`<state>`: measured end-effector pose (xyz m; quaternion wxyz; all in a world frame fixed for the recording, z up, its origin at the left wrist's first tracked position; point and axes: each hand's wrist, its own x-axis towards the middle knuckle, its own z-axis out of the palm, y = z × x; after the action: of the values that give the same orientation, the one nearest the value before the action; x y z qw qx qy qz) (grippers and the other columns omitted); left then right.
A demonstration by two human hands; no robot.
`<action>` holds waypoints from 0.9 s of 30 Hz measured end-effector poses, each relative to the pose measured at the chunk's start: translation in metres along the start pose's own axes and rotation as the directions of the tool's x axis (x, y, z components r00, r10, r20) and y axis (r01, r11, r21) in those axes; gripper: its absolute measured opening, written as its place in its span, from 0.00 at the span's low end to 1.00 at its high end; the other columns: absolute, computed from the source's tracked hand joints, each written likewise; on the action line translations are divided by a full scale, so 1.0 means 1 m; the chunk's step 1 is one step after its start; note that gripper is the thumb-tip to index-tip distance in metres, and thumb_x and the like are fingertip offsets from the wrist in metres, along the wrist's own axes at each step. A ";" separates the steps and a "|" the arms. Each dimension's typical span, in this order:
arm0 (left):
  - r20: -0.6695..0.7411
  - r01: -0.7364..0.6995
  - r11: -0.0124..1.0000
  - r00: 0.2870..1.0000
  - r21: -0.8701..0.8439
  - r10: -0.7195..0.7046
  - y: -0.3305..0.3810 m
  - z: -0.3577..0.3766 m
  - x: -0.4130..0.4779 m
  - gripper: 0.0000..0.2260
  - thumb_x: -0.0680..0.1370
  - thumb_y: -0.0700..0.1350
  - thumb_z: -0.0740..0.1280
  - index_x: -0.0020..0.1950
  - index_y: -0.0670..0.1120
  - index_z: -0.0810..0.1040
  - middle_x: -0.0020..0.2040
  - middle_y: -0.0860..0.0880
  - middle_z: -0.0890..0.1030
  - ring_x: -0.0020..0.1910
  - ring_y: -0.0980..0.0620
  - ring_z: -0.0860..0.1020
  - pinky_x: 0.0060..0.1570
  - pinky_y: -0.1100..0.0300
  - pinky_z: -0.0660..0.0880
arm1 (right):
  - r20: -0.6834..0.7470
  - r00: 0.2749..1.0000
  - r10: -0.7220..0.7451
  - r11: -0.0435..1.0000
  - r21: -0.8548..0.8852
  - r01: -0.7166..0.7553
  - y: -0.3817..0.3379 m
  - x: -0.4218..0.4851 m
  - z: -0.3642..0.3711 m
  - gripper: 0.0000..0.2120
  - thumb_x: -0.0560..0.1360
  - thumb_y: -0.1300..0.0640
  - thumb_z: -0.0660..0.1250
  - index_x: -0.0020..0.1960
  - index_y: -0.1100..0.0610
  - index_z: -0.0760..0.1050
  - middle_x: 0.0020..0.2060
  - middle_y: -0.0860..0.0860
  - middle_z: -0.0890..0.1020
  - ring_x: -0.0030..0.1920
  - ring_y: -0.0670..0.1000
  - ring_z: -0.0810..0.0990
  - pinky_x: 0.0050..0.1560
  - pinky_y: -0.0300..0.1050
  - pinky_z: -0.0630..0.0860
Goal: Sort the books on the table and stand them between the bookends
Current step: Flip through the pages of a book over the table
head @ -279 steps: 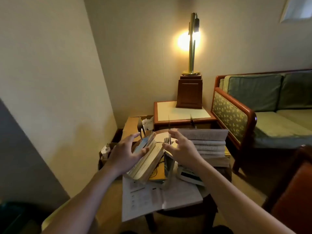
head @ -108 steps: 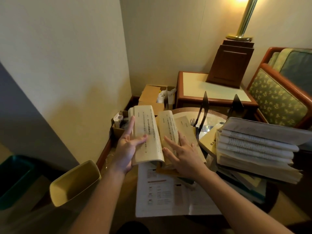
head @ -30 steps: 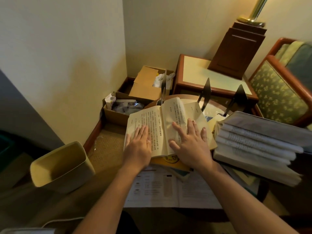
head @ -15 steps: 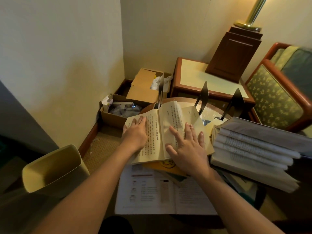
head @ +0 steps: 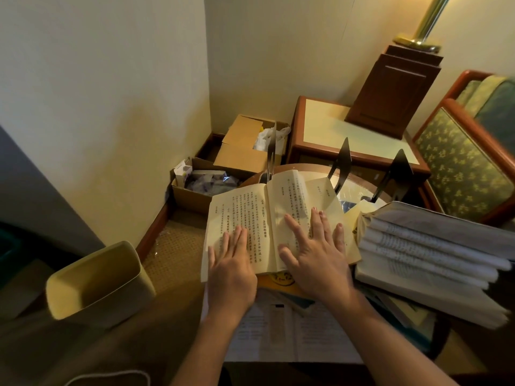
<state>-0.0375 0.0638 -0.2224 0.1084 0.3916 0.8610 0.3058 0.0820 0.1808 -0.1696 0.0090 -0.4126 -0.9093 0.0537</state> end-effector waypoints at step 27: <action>0.133 0.134 0.951 0.986 -0.278 -0.100 -0.044 -0.018 0.024 0.40 0.74 0.72 0.60 0.81 0.60 0.51 0.82 0.55 0.43 0.81 0.43 0.47 0.75 0.37 0.60 | 0.050 0.999 -0.013 0.998 0.058 0.010 0.001 0.000 -0.008 0.32 0.79 0.31 0.47 0.79 0.35 0.39 0.80 0.53 0.37 0.79 0.54 0.33 0.77 0.61 0.32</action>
<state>-0.0878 0.0509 -0.2344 0.2321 0.3371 0.8217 0.3966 0.0828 0.1825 -0.1620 -0.0019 -0.4054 -0.9097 0.0902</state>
